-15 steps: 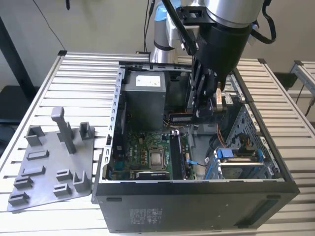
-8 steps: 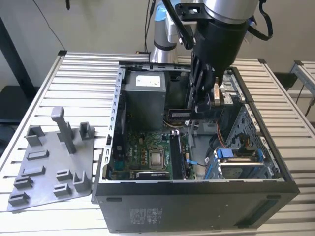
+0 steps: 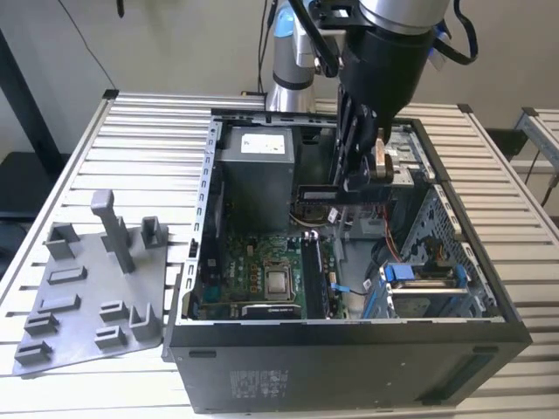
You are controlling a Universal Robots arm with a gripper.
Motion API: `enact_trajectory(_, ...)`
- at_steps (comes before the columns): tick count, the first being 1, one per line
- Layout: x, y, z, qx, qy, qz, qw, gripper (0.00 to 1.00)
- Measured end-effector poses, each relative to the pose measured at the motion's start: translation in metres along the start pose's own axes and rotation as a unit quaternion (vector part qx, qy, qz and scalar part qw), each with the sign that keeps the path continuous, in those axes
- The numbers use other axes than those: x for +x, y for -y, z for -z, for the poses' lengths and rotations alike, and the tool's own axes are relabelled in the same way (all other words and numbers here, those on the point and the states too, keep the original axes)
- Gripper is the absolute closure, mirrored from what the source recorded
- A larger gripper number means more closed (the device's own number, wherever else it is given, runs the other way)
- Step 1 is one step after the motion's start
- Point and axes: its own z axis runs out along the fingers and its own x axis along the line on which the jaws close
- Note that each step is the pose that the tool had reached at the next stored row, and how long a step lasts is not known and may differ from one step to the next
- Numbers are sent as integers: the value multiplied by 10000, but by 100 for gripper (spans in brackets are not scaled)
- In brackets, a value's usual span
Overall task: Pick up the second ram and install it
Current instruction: 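Pick up the second ram and move it above second insertion slot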
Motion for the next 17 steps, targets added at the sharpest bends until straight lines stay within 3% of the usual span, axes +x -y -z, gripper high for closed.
enact_trajectory(17,-304,-7,-17,11,1,-78,10000,85)
